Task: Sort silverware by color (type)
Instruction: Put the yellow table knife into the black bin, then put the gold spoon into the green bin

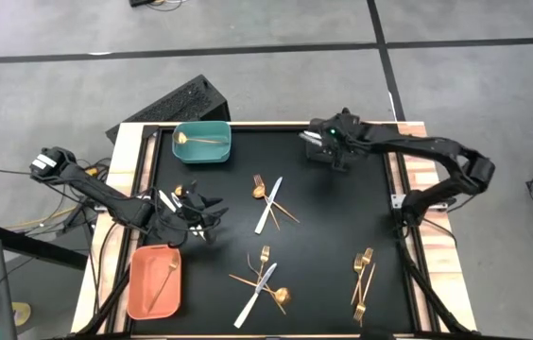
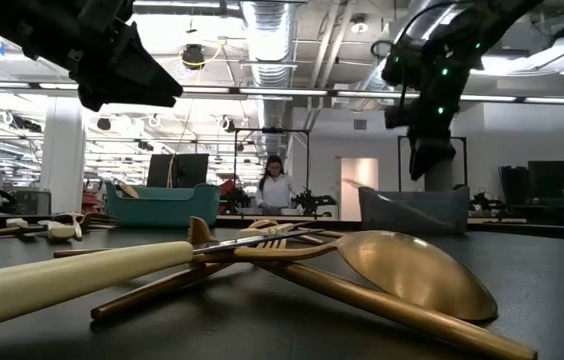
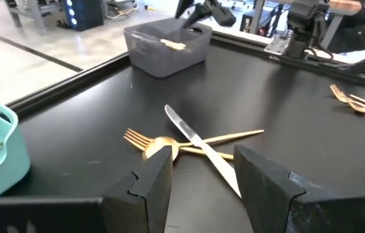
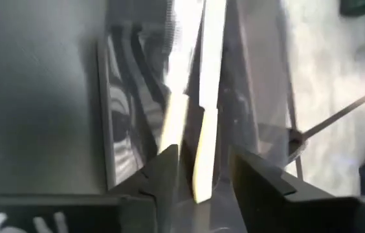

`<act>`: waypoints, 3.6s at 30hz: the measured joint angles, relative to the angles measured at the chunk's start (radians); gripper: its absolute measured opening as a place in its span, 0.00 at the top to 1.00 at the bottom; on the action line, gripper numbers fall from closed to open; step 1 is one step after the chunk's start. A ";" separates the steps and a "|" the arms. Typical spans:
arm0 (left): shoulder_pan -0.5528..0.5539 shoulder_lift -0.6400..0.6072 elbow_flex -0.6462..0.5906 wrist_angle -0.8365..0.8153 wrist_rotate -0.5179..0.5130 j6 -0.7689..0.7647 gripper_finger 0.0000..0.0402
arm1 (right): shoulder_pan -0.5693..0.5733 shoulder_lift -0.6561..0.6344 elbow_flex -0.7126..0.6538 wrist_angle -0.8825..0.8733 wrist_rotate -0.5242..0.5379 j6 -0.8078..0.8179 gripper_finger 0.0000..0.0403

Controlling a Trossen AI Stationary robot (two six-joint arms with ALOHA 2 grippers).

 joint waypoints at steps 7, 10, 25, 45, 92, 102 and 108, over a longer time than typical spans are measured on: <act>0.000 0.000 0.000 -0.010 -0.008 -0.007 0.62 | 0.006 0.018 0.000 0.021 0.098 0.182 0.55; 0.000 0.000 0.000 -0.011 -0.008 -0.015 0.62 | 0.031 -0.047 0.000 0.011 0.068 0.296 0.57; -0.026 0.000 0.000 -0.013 -0.029 -0.111 0.62 | 0.510 -0.323 -0.222 0.099 -0.233 0.970 0.63; 0.024 0.001 0.000 -0.013 0.048 -0.047 0.62 | 1.008 -0.264 -0.277 0.334 0.180 1.417 0.63; 0.035 0.158 0.235 -0.285 0.216 -0.019 0.62 | 0.844 0.184 -0.270 0.937 -0.165 1.180 0.63; 0.031 0.176 0.235 -0.257 0.181 -0.052 0.62 | 0.788 0.312 -0.235 1.005 -0.008 1.249 0.63; 0.029 0.149 0.236 -0.279 0.198 -0.030 0.62 | 0.673 0.351 -0.190 1.006 0.052 1.346 0.63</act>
